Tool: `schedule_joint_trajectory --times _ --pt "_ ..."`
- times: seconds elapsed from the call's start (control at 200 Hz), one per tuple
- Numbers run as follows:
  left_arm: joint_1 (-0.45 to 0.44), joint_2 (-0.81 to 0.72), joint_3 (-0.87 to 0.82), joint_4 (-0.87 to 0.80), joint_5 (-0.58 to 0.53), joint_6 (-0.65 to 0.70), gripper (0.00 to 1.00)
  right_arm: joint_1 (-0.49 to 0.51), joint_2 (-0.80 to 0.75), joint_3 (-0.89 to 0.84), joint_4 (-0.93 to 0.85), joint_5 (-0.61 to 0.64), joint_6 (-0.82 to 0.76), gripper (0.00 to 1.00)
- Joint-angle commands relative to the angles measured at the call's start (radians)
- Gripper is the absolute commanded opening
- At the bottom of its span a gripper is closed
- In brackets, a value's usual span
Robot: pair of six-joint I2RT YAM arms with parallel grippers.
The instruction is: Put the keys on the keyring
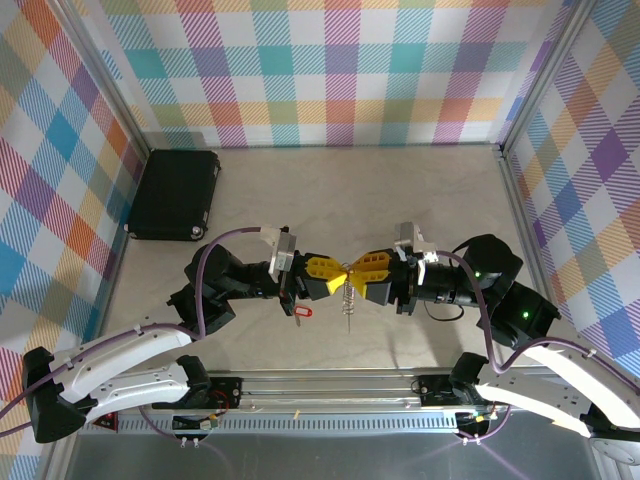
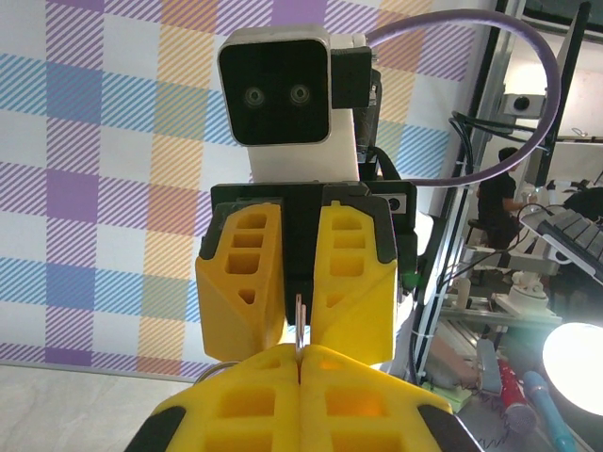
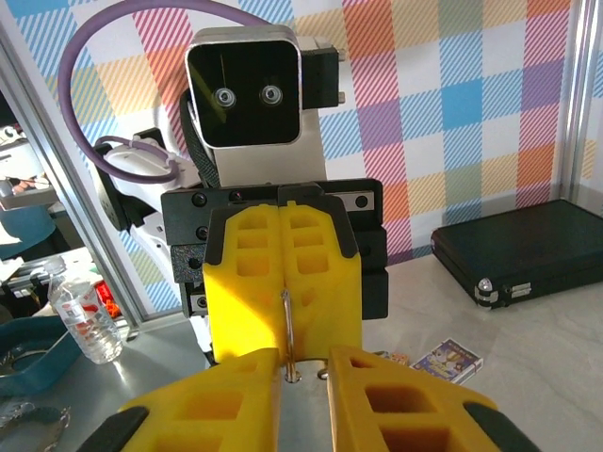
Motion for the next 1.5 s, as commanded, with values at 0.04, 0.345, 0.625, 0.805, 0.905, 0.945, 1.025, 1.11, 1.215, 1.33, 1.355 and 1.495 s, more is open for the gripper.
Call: schedule_joint_trajectory --times 0.04,0.345,0.625,0.805,0.905,0.945,1.025,1.11,1.215,1.33,1.355,1.495 --pt "-0.010 0.014 0.006 0.042 0.045 -0.004 0.00 0.005 0.014 -0.003 0.060 -0.033 0.002 0.13" --pt "-0.009 0.022 0.029 -0.006 0.061 0.008 0.00 0.004 0.008 -0.003 0.040 -0.024 -0.028 0.00" --pt "-0.009 -0.056 0.153 -0.471 -0.052 0.235 0.31 0.006 0.024 0.084 -0.199 0.004 -0.177 0.00" --pt "-0.009 -0.068 0.282 -0.797 -0.119 0.392 0.34 0.005 0.095 0.193 -0.420 0.032 -0.299 0.00" --pt "-0.009 -0.039 0.350 -0.926 -0.125 0.439 0.37 0.006 0.122 0.231 -0.480 0.040 -0.330 0.00" --pt "-0.009 -0.027 0.367 -0.956 -0.125 0.453 0.37 0.006 0.126 0.241 -0.491 0.034 -0.337 0.00" --pt "-0.009 -0.019 0.378 -0.970 -0.115 0.462 0.37 0.006 0.131 0.252 -0.499 0.025 -0.347 0.00" --pt "-0.009 -0.013 0.368 -0.953 -0.097 0.459 0.37 0.006 0.139 0.257 -0.505 0.011 -0.352 0.00" --pt "-0.009 -0.005 0.350 -0.929 -0.096 0.456 0.36 0.006 0.152 0.259 -0.510 -0.011 -0.357 0.00" --pt "-0.009 0.005 0.329 -0.891 -0.089 0.443 0.35 0.006 0.167 0.264 -0.514 -0.030 -0.360 0.00" --pt "-0.009 0.006 0.325 -0.883 -0.085 0.440 0.35 0.007 0.168 0.264 -0.515 -0.033 -0.360 0.00" --pt "-0.009 0.014 0.313 -0.855 -0.085 0.432 0.34 0.008 0.171 0.261 -0.516 -0.043 -0.363 0.00"
